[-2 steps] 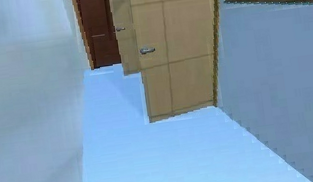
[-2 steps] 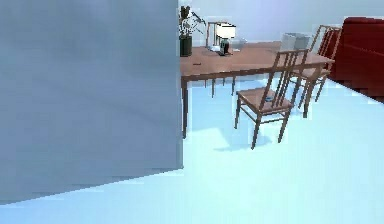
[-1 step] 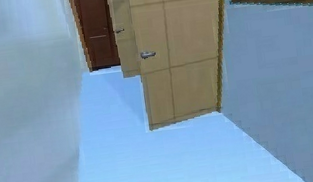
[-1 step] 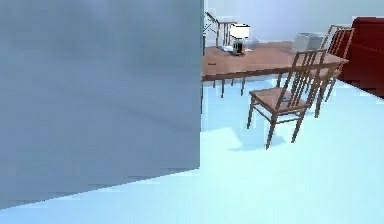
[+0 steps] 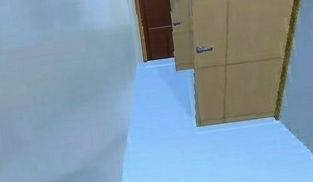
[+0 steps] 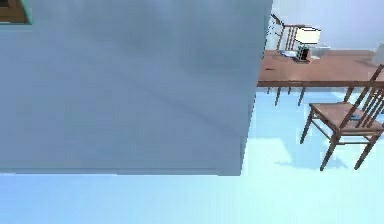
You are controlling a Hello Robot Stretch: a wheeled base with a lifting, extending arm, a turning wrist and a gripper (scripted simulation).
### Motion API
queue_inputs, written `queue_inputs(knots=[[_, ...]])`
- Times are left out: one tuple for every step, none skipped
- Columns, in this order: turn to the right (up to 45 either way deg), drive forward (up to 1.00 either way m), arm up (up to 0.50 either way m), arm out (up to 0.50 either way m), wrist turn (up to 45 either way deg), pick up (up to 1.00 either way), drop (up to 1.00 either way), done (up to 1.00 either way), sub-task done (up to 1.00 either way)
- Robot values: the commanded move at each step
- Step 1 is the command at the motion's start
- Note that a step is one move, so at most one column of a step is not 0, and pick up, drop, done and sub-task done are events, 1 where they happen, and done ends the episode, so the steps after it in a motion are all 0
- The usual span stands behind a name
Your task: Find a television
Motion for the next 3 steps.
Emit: queue_inputs(knots=[[0.0, 1.00, 0.00, 0.00, 0.0, 0.00, 0.00, 0.00, 0.00], [0.0, 1.00, 0.00, 0.00, 0.0, 0.00, 0.00, 0.00, 0.00], [-6.0, 0.00, 0.00, 0.00, 0.0, 0.00, 0.00, 0.00, 0.00]])
